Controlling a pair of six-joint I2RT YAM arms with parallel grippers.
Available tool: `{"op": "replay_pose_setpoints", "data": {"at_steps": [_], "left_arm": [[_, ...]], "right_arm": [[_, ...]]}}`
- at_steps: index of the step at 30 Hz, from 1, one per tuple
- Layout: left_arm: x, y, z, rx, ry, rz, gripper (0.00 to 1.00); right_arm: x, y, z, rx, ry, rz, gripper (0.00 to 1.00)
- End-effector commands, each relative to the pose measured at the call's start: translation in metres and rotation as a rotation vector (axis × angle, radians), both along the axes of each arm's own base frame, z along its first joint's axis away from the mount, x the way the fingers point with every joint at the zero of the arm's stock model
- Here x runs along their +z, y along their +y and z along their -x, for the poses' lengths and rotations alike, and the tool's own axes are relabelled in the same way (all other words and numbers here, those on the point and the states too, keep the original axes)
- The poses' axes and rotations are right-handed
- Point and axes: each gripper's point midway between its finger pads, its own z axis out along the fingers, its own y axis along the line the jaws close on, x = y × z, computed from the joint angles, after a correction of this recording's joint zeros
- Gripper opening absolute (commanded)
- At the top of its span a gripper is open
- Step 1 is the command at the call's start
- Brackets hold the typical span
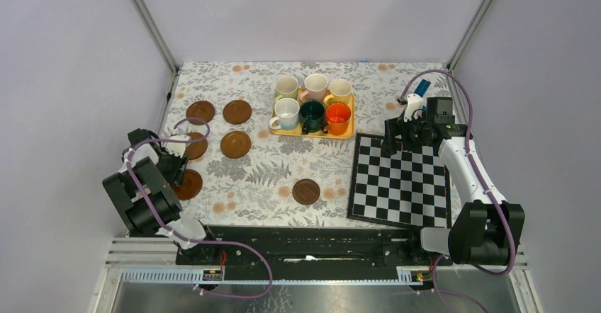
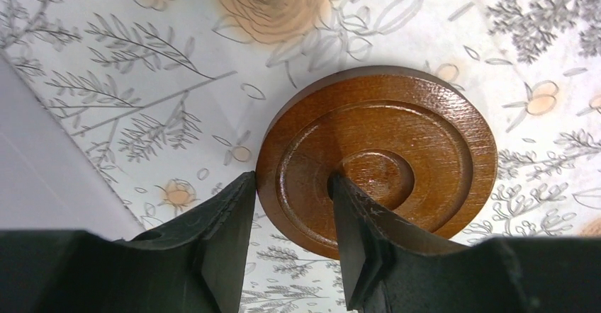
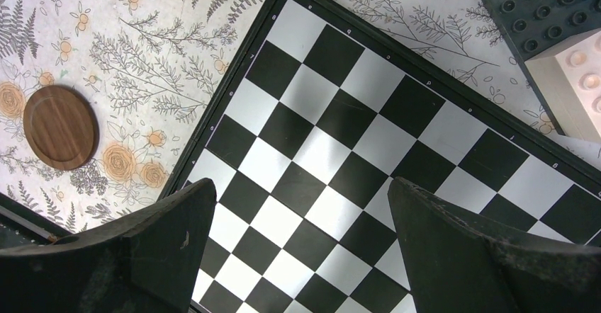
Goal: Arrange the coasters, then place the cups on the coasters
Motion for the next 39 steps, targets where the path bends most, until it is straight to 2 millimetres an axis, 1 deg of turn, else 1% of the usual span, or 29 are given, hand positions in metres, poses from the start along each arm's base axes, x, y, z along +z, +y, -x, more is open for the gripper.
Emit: {"op": "replay_pose_setpoints", "data": {"at_steps": [1, 8, 12, 14, 18, 22, 25, 26, 28, 30, 32, 33, 35, 36, 39], "left_arm": [[0.004, 0.024, -0.024, 0.016, -0.055, -0.055, 0.45], [0.004, 0.021, -0.028, 0.017, -0.055, -0.033, 0.47], [0.010, 0.022, -0.026, 0.013, -0.052, -0.039, 0.51], [0.019, 0.019, -0.027, 0.013, -0.061, -0.027, 0.55], [0.049, 0.011, -0.034, 0.006, -0.119, 0.000, 0.60], [0.077, 0.003, -0.042, -0.022, -0.167, -0.010, 0.63], [0.098, -0.015, -0.049, -0.074, -0.195, -0.001, 0.63], [0.106, -0.025, -0.053, -0.106, -0.208, 0.003, 0.64], [0.117, -0.054, -0.057, -0.174, -0.230, 0.037, 0.65], [0.130, -0.094, -0.060, -0.268, -0.256, 0.083, 0.66], [0.136, -0.133, -0.061, -0.345, -0.265, 0.119, 0.68], [0.138, -0.153, -0.059, -0.390, -0.264, 0.135, 0.69], [0.139, -0.195, -0.054, -0.476, -0.254, 0.169, 0.81], [0.139, -0.214, -0.051, -0.510, -0.247, 0.181, 0.85], [0.140, -0.268, -0.042, -0.610, -0.237, 0.218, 0.87]], "right_arm": [[0.012, 0.004, -0.008, 0.018, -0.043, -0.009, 0.98], [0.012, 0.004, -0.006, 0.021, -0.052, -0.008, 0.98], [0.011, 0.004, -0.005, 0.024, -0.049, -0.010, 0.98], [0.012, 0.004, -0.005, 0.024, -0.051, -0.011, 0.98], [0.013, 0.006, -0.004, 0.029, -0.050, -0.019, 0.98], [0.013, 0.007, -0.005, 0.031, -0.051, -0.023, 0.98], [0.014, 0.007, -0.005, 0.032, -0.052, -0.027, 0.98], [0.014, 0.008, -0.005, 0.032, -0.053, -0.029, 0.98], [0.015, 0.009, -0.004, 0.032, -0.053, -0.034, 0.98], [0.016, 0.009, -0.004, 0.032, -0.053, -0.036, 0.98], [0.015, 0.009, -0.003, 0.031, -0.052, -0.037, 0.98], [0.015, 0.009, -0.002, 0.031, -0.053, -0.037, 0.98], [0.015, 0.009, -0.001, 0.032, -0.053, -0.039, 0.98], [0.015, 0.009, -0.001, 0.034, -0.053, -0.039, 0.98], [0.016, 0.010, -0.001, 0.034, -0.061, -0.038, 0.98]]}}
